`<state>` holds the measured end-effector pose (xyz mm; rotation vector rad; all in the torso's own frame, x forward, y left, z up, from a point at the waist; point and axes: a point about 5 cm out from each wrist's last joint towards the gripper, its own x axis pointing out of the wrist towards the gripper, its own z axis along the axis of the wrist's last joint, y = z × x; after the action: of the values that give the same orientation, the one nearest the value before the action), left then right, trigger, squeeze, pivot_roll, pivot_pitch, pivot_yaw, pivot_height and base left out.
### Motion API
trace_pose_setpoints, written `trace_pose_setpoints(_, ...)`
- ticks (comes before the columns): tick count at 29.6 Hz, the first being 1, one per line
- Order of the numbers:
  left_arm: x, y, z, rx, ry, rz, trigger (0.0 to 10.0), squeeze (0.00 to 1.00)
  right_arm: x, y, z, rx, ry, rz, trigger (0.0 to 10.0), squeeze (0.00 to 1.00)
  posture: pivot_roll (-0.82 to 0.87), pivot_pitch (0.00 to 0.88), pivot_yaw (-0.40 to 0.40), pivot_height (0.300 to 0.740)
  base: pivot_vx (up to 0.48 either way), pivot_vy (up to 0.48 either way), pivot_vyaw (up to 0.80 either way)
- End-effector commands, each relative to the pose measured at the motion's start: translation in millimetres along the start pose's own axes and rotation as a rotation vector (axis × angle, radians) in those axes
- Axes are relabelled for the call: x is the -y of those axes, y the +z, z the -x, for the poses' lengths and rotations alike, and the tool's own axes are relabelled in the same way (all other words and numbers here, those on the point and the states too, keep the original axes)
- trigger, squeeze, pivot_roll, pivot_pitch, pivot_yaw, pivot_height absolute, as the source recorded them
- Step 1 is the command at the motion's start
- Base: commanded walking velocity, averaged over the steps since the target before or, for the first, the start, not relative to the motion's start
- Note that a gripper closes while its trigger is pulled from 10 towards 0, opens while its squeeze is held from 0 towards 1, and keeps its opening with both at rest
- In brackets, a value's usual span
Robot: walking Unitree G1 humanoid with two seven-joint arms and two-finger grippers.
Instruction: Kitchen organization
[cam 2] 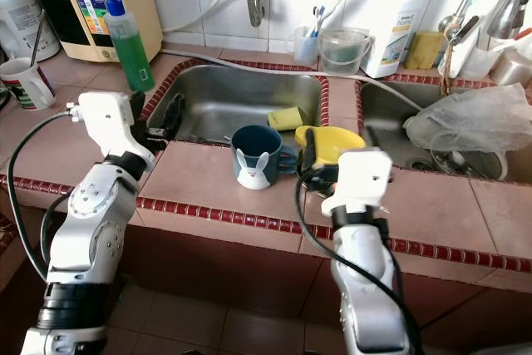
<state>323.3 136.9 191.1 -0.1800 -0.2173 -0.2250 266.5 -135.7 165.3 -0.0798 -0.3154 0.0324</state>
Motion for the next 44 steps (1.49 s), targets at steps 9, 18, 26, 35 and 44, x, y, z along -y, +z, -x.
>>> trace_pose_setpoints(9, -4.6, -25, 18.2, -0.025, 0.008, -0.049, 10.0, 0.00, -6.6, -13, 3.6, 0.007, 0.050, -0.009, 10.0, 0.00, -0.13, 0.002, 0.014, 0.711, 0.000, 0.000, 0.00)
trace_pose_setpoints(18, -6.0, -38, 27.0, -0.017, 0.020, -0.053, 10.0, 0.00, -10.0, -27, 8.9, 0.021, 0.086, -0.029, 10.0, 0.00, -0.13, 0.000, 0.014, 0.711, 0.000, 0.000, 0.00)
trace_pose_setpoints(26, -7.1, -34, 22.8, 0.008, 0.002, -0.108, 10.0, 0.00, -9.0, -28, 6.2, 0.043, 0.089, -0.024, 10.0, 0.00, -0.13, 0.000, 0.020, 0.711, 0.000, 0.000, 0.00)
trace_pose_setpoints(35, -1.7, -27, 21.1, 0.027, -0.051, -0.149, 10.0, 0.00, -8.5, -27, 5.3, 0.054, 0.091, -0.024, 10.0, 0.00, -0.13, 0.000, 0.017, 0.711, 0.000, 0.000, 0.00)
trace_pose_setpoints(44, 13.0, -25, 18.8, -0.008, -0.157, -0.188, 10.0, 0.00, -7.8, -27, 7.3, 0.056, 0.094, -0.020, 10.0, 0.00, -0.13, 0.013, 0.019, 0.711, 0.000, 0.000, 0.00)
